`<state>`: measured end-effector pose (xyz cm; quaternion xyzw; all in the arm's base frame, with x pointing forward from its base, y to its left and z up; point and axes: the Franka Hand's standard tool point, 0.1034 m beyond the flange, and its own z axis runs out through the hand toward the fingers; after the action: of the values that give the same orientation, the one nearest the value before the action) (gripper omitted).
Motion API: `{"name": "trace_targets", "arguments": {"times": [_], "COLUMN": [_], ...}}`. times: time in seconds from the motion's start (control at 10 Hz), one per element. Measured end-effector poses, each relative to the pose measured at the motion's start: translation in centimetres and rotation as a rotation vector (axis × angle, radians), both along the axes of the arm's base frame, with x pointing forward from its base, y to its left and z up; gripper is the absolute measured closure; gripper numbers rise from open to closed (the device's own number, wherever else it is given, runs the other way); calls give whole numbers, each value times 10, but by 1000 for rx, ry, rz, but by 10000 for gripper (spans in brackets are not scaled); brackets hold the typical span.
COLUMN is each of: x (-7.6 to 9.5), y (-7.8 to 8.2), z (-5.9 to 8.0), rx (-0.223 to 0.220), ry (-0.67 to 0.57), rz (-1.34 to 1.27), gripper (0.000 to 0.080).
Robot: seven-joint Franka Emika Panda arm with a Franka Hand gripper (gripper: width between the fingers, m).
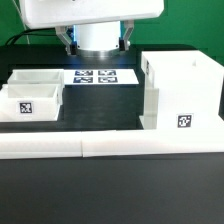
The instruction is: Assemble drawer
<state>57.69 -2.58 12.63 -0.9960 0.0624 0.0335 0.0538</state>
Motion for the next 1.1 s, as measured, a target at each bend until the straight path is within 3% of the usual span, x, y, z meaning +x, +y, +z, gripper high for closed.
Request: {"name": "trace_targets", "arguments": {"times": [0.2,0.5,0.9,1.1], "x": [0,-33,-55,-53], "y": [-1,-33,-76,-72], "z": [-1,-20,-45,-44], "rx": [9,9,5,5], "ry": [0,-10,-9,-11], "rz": [-4,66,93,99], "gripper": [151,151,151,151]}}
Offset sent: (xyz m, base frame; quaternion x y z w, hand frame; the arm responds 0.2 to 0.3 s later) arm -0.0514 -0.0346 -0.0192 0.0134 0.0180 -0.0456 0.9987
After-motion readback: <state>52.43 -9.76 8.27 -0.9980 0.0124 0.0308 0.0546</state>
